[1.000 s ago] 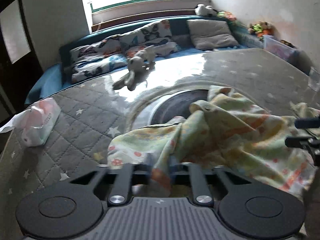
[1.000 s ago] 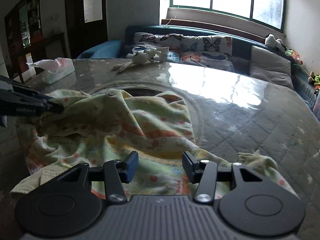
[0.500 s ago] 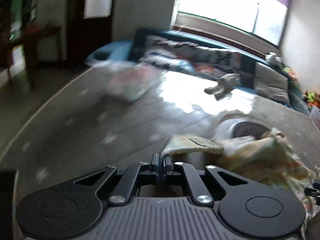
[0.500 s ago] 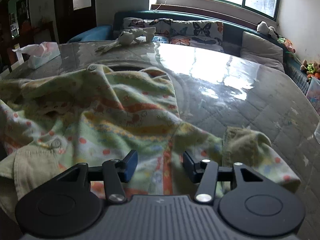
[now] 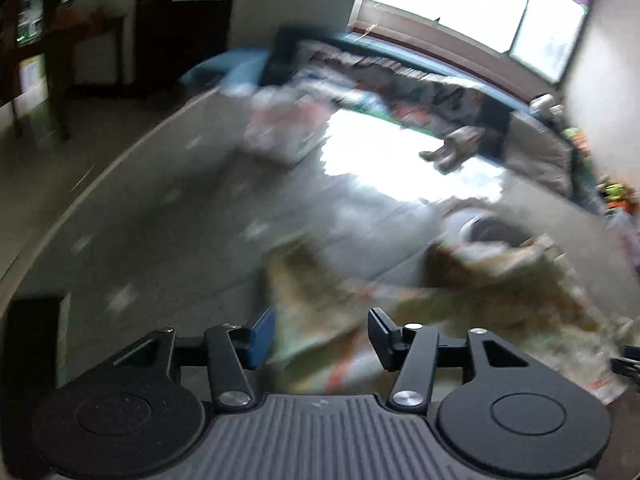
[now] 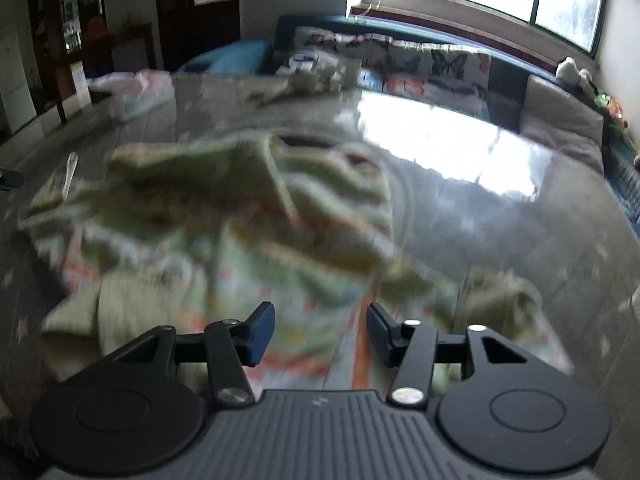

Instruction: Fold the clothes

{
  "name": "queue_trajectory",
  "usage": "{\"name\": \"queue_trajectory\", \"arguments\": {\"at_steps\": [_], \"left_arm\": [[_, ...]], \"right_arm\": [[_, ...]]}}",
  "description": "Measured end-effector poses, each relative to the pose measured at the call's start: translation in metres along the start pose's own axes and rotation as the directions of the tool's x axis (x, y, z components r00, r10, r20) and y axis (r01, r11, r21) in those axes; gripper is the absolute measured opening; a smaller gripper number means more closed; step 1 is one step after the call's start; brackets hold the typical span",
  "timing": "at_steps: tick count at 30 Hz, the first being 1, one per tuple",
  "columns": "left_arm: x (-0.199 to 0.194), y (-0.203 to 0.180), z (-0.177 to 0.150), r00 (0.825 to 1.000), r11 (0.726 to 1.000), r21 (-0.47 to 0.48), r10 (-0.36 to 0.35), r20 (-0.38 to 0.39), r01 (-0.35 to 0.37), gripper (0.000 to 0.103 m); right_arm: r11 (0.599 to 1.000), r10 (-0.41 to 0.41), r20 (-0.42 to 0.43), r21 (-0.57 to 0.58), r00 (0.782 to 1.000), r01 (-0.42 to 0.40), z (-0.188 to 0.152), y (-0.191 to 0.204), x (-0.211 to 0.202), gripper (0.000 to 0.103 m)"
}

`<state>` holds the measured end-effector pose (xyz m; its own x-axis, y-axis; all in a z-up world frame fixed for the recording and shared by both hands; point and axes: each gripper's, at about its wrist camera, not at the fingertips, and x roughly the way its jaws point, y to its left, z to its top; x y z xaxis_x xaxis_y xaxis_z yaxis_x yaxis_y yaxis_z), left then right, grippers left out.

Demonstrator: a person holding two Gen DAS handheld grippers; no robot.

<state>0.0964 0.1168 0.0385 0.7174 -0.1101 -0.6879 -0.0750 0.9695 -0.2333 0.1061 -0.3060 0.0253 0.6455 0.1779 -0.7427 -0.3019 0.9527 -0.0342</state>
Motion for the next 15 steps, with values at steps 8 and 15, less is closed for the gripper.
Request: {"name": "queue_trajectory", "arguments": {"at_steps": [8,15], "left_arm": [[0.083,-0.046,0.053,0.983,0.987,-0.089,-0.141,-0.114,0.131,0.068],[0.149,-0.056,0.062,0.941,0.978,-0.142,-0.189,-0.28,0.154,0.066]], "right_arm": [[0.997,0.007,0.077,0.072,0.997,-0.013,0.066,-0.036,0.039,0.049],[0.99,0.023,0.038,0.138,0.999,-0.028,0.103,-0.059,0.101,0.046]]}}
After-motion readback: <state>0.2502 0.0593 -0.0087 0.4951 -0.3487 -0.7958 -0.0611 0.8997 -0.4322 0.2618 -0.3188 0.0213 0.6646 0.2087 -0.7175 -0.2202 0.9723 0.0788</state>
